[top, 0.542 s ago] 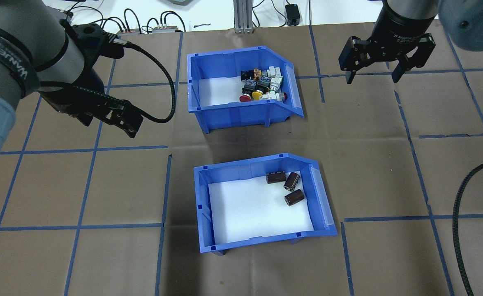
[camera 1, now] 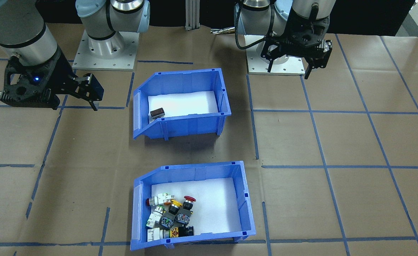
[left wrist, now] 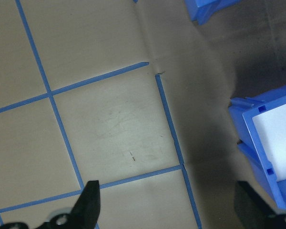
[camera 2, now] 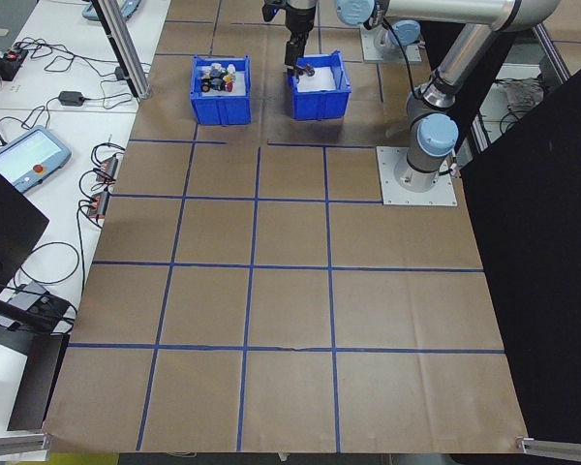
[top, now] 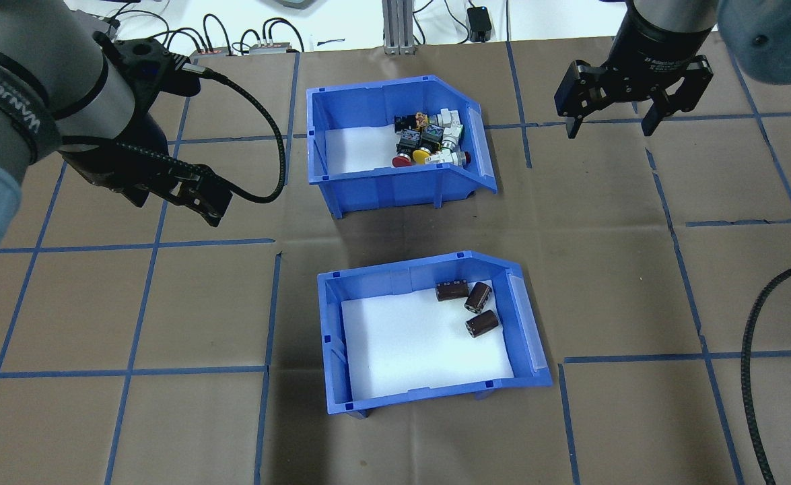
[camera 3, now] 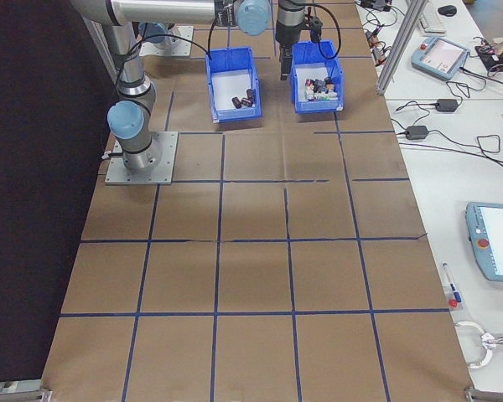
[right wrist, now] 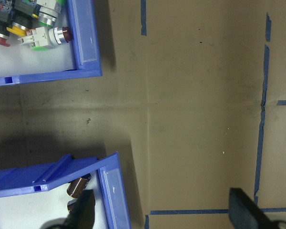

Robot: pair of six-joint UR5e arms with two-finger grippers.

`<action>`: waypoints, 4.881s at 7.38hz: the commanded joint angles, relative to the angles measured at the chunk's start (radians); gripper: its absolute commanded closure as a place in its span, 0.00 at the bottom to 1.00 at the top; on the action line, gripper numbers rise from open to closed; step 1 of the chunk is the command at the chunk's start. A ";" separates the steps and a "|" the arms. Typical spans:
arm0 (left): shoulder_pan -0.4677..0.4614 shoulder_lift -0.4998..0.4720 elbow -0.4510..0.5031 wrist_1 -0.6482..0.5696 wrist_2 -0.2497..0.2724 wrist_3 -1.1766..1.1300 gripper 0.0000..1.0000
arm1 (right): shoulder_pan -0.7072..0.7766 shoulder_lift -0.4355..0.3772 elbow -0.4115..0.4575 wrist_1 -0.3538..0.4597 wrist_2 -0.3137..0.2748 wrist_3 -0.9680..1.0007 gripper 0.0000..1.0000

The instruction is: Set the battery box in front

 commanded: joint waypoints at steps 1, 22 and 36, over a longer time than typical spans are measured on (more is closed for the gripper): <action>0.000 0.002 -0.003 0.015 0.002 0.000 0.00 | 0.000 0.000 0.000 0.001 0.001 -0.002 0.00; -0.451 0.118 -0.521 0.409 -0.236 -2.256 0.00 | 0.480 0.543 -0.463 -0.013 -0.035 -1.213 0.00; -0.609 -0.162 -0.572 0.932 -0.123 -2.548 1.00 | 0.466 0.627 -0.374 -0.142 -0.061 -1.163 0.36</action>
